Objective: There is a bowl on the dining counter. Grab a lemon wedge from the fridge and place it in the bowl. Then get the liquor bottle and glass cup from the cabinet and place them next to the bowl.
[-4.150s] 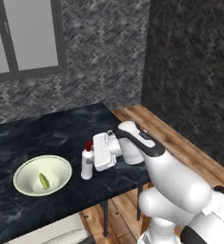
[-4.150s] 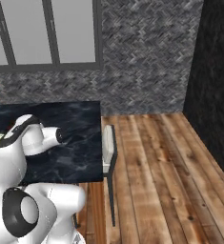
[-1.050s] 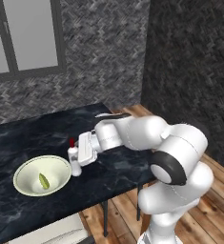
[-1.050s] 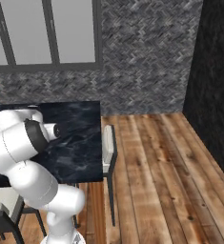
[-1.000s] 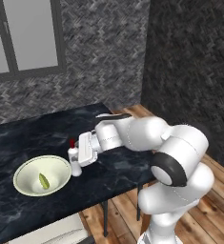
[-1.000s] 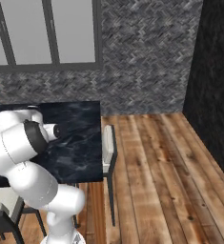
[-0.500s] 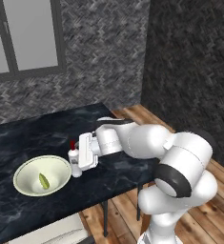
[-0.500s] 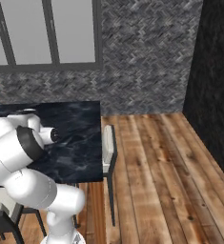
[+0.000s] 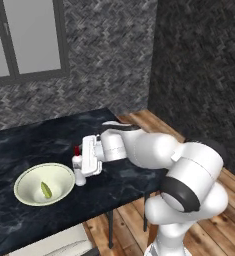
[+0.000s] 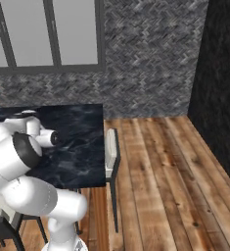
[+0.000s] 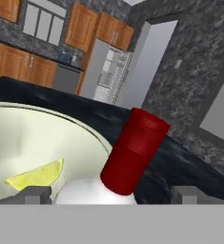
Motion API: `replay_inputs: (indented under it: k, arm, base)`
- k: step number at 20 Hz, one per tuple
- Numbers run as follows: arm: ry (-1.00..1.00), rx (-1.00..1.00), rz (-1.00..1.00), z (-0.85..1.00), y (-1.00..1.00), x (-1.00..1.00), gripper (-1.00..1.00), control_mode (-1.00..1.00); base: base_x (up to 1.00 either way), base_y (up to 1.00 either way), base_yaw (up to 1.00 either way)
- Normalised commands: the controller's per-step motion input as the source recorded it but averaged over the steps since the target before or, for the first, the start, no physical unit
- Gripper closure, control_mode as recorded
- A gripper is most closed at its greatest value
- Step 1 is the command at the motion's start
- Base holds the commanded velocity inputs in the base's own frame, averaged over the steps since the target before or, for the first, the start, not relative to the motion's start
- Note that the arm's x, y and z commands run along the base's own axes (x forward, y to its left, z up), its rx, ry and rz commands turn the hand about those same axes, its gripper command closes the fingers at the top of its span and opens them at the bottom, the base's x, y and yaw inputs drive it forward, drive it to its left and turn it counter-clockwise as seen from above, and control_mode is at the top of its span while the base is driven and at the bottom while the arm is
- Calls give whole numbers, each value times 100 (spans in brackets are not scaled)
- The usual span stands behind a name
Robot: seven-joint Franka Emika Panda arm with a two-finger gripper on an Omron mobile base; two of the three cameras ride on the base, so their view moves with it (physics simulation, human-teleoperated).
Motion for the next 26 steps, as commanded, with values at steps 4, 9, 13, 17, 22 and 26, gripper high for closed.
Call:
replay_inputs:
  k: [4, 9, 13, 17, 22, 26]
  arm:
    - [-12, 0, 0, 35, 0, 18, -100, -100]
    - [-13, 0, 0, 67, -3, 9, -100, -100]
    - [-12, 2, 0, 93, -1, 0, -100, -100]
    - [-6, 1, 0, 82, 0, -13, -100, -100]
    - [-7, 1, 0, 86, 0, -18, -100, -100]
    - [-3, 0, -1, 100, 0, -42, -100, -100]
  base:
    - [0, 0, 0]
    - [0, 0, 0]
    - [0, 0, 0]
    - [0, 0, 0]
    - [0, 0, 0]
    - [0, 0, 0]
